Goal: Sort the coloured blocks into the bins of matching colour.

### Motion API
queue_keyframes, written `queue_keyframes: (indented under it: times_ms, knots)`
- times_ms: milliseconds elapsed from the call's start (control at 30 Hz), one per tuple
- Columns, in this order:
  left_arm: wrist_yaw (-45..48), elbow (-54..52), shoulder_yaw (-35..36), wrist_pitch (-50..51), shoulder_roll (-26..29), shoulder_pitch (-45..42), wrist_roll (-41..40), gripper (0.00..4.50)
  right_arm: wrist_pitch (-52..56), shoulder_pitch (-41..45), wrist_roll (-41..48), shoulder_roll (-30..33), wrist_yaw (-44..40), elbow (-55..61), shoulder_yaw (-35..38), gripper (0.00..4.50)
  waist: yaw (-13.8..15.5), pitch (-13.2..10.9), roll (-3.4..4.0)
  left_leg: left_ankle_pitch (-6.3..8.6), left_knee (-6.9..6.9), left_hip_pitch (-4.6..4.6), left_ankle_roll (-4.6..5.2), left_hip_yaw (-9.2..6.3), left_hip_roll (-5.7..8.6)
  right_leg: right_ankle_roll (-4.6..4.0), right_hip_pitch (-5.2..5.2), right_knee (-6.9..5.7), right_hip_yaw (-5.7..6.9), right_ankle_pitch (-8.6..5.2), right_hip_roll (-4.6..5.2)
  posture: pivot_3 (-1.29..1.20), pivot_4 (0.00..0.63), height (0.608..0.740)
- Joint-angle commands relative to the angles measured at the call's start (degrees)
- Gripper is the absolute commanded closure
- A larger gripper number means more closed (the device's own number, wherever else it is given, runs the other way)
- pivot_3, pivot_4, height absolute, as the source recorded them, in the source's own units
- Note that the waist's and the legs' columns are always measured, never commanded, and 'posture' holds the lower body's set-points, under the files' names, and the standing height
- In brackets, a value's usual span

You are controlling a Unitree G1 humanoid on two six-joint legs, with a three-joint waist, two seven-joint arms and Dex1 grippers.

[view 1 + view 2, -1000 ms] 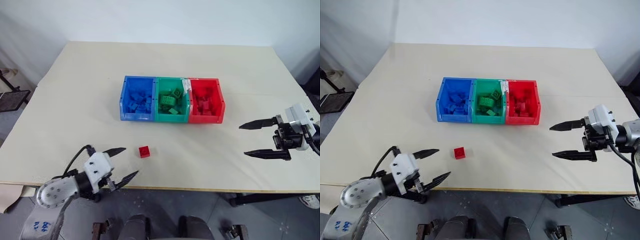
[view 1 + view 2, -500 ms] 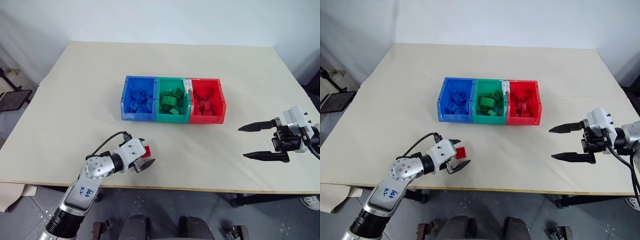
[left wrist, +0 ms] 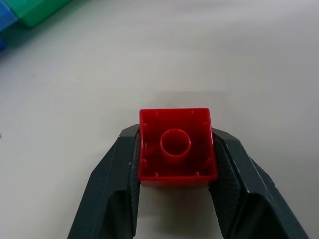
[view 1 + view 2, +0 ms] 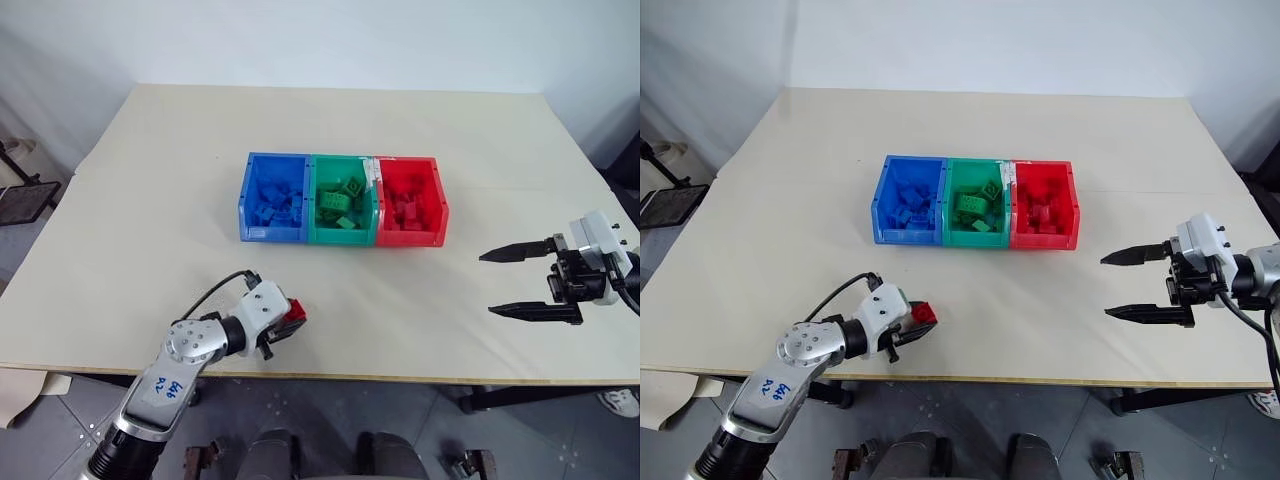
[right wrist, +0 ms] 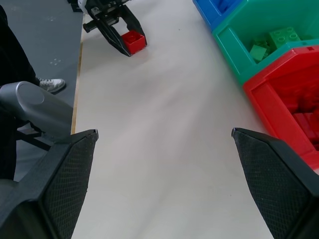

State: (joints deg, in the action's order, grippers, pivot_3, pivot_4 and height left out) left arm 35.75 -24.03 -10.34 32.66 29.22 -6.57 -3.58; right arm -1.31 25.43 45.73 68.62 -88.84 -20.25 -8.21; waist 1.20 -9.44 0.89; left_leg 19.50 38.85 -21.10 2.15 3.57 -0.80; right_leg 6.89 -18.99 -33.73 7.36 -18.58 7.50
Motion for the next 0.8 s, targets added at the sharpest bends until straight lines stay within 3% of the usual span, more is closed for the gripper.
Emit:
queue_keyframes:
  times_ms: [33, 267, 433, 633, 800]
  knots:
    - [-2.1, -0.8, -0.1, 2.4, -2.8, -0.7, -1.3, 3.0, 0.4, 0.0, 1.4, 0.1, -3.7, 1.4, 2.8, 0.0, 0.0, 0.0, 0.0, 0.0, 0.0, -0.01, 0.0, 0.0, 0.0, 0.0, 0.01, 0.02, 0.0, 0.0, 0.0, 0.0, 0.15, 0.74]
    - [-8.8, -1.7, -1.3, 6.1, -14.9, -9.7, -2.5, 3.0, 1.2, -1.4, 3.5, -0.1, -3.7, 2.5, 5.6, 0.0, 0.8, 0.0, -0.04, 0.01, 0.12, -0.13, 0.03, -0.23, 0.1, 0.0, 0.19, 0.2, 0.04, 0.0, 0.01, 0.0, 0.15, 0.74]
    - [-12.7, 4.2, -2.1, 3.2, -22.2, -20.3, -1.5, 3.0, 1.5, -6.2, 2.2, -2.6, -3.2, 0.8, 14.2, 0.0, 0.9, 0.0, -0.06, 0.0, 0.13, -0.09, 0.03, -0.23, 0.09, 0.02, 0.3, 0.23, 0.25, 0.01, -0.08, 0.0, 0.15, 0.74]
    - [-14.7, 17.6, -3.4, -2.4, -27.9, -30.2, -0.5, 3.0, 3.9, -13.7, 1.9, -7.4, 3.0, 3.8, 23.9, 0.0, 1.7, 0.0, -0.06, -0.02, 0.13, -0.08, 0.07, -0.17, 0.15, 0.08, 0.34, 0.26, 0.3, 0.04, -0.25, 0.0, 0.15, 0.74]
    - [-14.9, 39.4, -2.1, -15.0, -33.3, -41.9, 0.1, 3.0, 6.5, -18.9, 1.6, -12.8, 8.3, 10.8, 28.9, 0.0, 2.0, -0.1, -0.09, -0.02, 0.13, -0.08, 0.07, -0.1, 0.15, 0.11, 0.32, 0.28, 0.28, 0.05, -0.45, 0.0, 0.15, 0.74]
